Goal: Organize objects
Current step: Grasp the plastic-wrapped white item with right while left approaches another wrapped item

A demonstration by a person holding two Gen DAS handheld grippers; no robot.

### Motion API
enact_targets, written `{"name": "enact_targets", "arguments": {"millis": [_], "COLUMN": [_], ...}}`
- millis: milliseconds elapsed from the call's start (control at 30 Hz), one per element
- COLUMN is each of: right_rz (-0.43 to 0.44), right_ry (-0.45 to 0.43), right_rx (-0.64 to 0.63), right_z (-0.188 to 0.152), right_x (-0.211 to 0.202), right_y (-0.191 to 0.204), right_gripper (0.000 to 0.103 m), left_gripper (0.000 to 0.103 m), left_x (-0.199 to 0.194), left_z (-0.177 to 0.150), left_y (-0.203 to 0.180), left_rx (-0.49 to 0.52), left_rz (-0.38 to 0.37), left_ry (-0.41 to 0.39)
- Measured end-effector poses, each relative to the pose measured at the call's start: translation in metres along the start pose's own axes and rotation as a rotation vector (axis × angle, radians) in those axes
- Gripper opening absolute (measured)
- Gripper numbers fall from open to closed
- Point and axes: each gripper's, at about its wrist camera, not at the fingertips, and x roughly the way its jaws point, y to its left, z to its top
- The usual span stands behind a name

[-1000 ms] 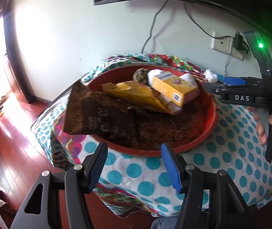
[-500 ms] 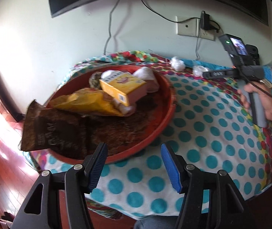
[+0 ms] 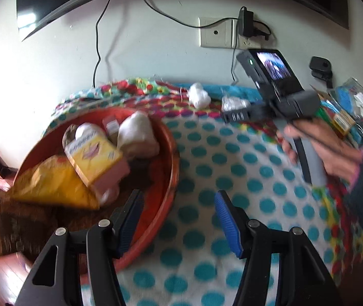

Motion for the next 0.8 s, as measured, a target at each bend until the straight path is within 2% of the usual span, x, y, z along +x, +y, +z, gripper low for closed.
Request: {"name": "enact_targets", "arguments": {"millis": [67, 133, 367, 467, 567, 600, 800], "right_rz": [0.016, 0.038, 0.051, 0.004, 0.003, 0.003, -0.015], "right_ry": [-0.006, -0.009, -0.034, -0.043, -0.022, -0.022, -0.013], "right_rx": [-0.012, -0.013, 0.013, -0.004, 0.043, 0.043, 0.045], "right_z": [0.000, -0.001, -0.026, -0.047, -0.068, -0.068, -0.069], "right_x": [0.001, 0.001, -0.021, -0.037, -0.048, -0.048, -0.048], "right_y": [0.002, 0.001, -0.026, -0.042, -0.062, -0.062, -0.063], "right_gripper": [0.055, 0.037, 0.037, 0.037, 0.037, 0.037, 0.038], "left_gripper": [0.060, 0.060, 0.060, 0.060, 0.060, 0.064, 0.066], "left_x": [0.009, 0.020, 0.074, 0.098, 0.118, 0.126, 0.160], "left_z": [0.013, 0.027, 0.066, 0.079, 0.094, 0.099, 0.123], "left_y": [-0.002, -0.005, -0.023, -0.035, -0.045, -0.046, -0.046], "left_rx": [-0.003, -0.011, -0.037, -0.035, -0.034, -0.043, -0.085], "left_rz": [0.003, -0.001, 0.000, 0.001, -0.004, -0.004, -0.025], "left_ry": [-0.008, -0.008, 0.013, 0.021, 0.008, 0.010, 0.029]}}
